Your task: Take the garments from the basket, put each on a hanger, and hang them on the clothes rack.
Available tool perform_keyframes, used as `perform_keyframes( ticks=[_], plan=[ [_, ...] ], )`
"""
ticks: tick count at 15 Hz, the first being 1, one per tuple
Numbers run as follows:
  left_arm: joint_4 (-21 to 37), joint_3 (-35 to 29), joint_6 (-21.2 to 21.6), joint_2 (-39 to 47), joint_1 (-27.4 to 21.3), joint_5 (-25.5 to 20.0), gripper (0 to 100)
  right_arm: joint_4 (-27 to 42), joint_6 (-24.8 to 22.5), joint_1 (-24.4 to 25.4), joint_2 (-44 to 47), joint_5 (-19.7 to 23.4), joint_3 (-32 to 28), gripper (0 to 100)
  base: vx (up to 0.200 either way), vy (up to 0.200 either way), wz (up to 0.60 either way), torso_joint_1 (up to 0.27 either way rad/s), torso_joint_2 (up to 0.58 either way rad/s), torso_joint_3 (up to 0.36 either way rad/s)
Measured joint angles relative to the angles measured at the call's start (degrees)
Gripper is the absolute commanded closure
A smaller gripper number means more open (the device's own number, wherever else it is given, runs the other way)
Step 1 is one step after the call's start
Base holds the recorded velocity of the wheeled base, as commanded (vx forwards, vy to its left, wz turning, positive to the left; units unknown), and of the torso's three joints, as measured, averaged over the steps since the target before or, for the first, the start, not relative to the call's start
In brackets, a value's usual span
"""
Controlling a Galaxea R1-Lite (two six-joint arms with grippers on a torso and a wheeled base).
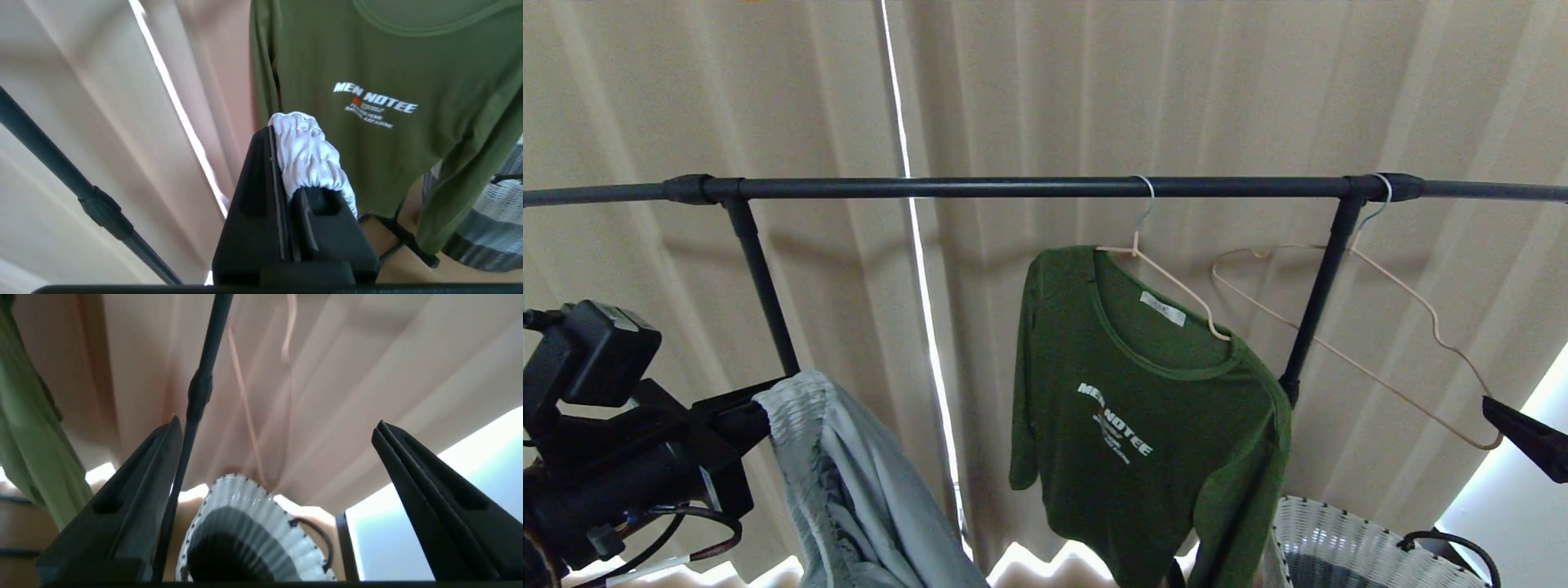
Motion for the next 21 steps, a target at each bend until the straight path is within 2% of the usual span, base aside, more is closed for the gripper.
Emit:
perform_keyframes(
  ticks=[4,7,12,15,17,18,21],
  plan=[
    [-0.06,1.18,1.21,-0.12,-0.15,0.0,100,1.67,0.02,0.0,1.9,0.11,-4.0,0,0.0,0.0,0.0,0.0,0.0,0.0],
    [-0.02,1.82,1.97,-1.13,-0.22,-0.02,100,10.89,0.29,-0.02,5.05,0.48,-12.02,0,0.0,0.0,0.0,0.0,0.0,0.0],
    [0.02,2.43,2.22,-3.38,-0.33,-0.11,100,14.36,2.38,-0.02,15.08,0.68,-21.63,0,0.0,0.0,0.0,0.0,0.0,0.0],
    [0.02,2.5,2.33,-3.71,-0.41,-0.09,100,14.31,5.36,-0.09,21.31,1.49,-24.17,0,0.0,0.0,0.0,0.0,0.0,0.0],
    [0.02,2.58,2.33,-3.75,-0.44,-0.11,100,14.02,6.18,-0.72,25.2,6.92,-25.1,0,0.0,0.0,0.0,0.0,0.0,0.0],
    [0.02,2.58,2.33,-3.78,-0.44,-0.11,100,13.98,6.27,-1.07,26.45,7.94,-25.41,0,0.0,0.0,0.0,0.0,0.0,0.0],
    [0.06,2.58,2.33,-3.78,-0.44,-0.11,100,13.87,6.27,-1.38,28.86,8.24,-25.71,0,0.0,0.0,0.0,0.0,0.0,0.0]
  ],
)
